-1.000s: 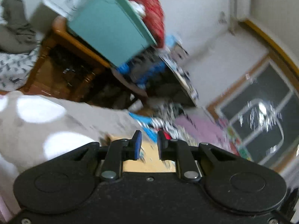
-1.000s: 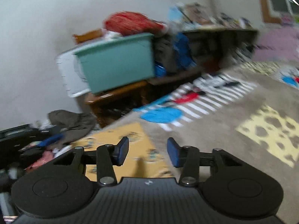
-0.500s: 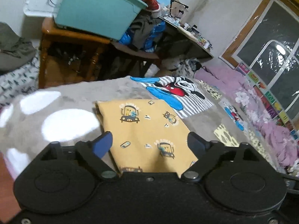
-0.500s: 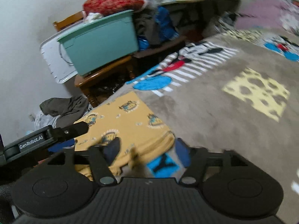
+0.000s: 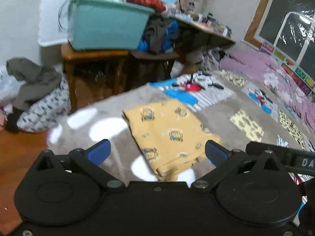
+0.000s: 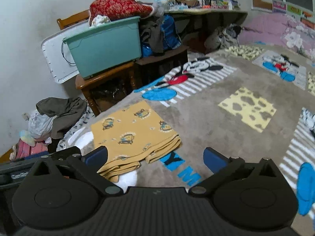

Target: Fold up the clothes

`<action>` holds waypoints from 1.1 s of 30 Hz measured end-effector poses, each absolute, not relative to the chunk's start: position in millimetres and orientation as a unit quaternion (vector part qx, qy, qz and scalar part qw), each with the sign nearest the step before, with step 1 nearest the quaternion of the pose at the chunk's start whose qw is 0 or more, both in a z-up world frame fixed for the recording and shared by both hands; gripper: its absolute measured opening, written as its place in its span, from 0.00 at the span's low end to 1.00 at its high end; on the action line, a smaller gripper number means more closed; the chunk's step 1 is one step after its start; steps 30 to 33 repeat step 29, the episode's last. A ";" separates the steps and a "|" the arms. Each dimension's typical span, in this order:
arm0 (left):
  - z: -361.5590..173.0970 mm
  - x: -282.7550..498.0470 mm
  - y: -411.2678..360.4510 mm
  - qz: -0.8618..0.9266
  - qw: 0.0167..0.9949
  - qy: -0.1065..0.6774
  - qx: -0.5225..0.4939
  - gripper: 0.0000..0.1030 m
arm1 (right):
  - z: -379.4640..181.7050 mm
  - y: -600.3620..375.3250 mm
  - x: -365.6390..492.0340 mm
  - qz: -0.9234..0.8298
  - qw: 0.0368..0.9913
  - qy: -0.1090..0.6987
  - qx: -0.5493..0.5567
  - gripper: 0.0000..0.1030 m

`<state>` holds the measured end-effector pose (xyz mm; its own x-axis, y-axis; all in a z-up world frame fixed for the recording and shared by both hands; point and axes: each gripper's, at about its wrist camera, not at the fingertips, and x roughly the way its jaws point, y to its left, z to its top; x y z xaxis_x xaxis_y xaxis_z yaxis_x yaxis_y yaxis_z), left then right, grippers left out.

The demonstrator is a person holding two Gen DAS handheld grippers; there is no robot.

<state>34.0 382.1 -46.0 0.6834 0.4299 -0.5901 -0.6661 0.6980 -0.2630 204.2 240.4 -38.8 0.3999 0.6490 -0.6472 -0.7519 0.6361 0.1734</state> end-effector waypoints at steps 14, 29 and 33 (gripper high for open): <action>-7.5 10.8 333.5 0.368 0.875 0.278 -0.148 1.00 | -0.9 221.8 164.7 0.429 0.836 0.325 -0.111 1.00; -1.5 -1.8 320.4 0.367 0.878 0.271 -0.147 1.00 | 11.8 199.7 140.9 0.435 0.838 0.316 -0.094 1.00; -1.5 -1.8 320.4 0.367 0.878 0.271 -0.147 1.00 | 11.8 199.7 140.9 0.435 0.838 0.316 -0.094 1.00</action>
